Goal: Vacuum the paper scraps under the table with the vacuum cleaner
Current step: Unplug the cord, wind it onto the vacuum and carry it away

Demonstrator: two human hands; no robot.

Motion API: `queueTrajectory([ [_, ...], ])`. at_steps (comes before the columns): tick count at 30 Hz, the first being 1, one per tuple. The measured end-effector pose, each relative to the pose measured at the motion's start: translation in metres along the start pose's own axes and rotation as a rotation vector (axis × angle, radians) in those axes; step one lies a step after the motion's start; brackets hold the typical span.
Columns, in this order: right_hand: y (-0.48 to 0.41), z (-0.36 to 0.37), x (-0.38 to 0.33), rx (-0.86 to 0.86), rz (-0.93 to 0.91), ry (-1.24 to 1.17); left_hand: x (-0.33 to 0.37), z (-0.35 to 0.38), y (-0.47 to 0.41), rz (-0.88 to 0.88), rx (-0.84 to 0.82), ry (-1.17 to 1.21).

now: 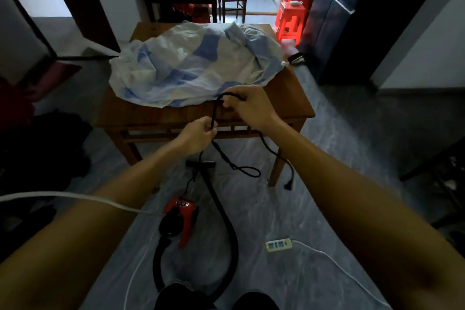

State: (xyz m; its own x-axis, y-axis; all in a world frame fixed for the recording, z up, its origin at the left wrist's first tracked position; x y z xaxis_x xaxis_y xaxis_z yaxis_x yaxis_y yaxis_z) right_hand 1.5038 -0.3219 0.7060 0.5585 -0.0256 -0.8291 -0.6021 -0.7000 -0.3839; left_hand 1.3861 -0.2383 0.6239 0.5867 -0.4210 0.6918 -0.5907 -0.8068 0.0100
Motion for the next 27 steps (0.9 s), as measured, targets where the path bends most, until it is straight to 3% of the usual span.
queueTrajectory([
  [5,0.002,-0.01,-0.003,0.049,-0.002,0.003,-0.015,0.023,-0.009,0.047,-0.087,-0.138],
  [11,0.009,-0.012,0.005,0.162,0.197,-0.034,-0.052,0.042,-0.029,0.132,-0.147,-0.26],
  [21,0.027,0.009,0.01,0.339,0.504,-0.06,-0.086,0.054,-0.059,0.368,-0.301,-0.155],
  [24,0.043,-0.01,0.024,0.46,0.563,-0.009,-0.102,0.037,-0.083,0.325,-0.215,-0.173],
  [27,0.062,-0.027,0.038,0.618,0.662,0.02,-0.123,0.029,-0.112,0.141,-0.189,-0.194],
])
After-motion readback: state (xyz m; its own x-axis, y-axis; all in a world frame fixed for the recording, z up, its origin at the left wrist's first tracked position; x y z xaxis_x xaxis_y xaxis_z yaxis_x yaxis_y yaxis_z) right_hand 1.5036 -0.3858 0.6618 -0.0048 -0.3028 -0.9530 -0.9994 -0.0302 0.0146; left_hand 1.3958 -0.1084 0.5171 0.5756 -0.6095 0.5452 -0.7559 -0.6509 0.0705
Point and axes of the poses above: each hand's wrist, its own y-axis away from the middle knuckle, its own z-axis out of the palm, x = y × z, the point moved 6 cm from there along -y, towards the middle knuckle, and after that the axes turned 14 degrees about x, right-handed, at the moved point
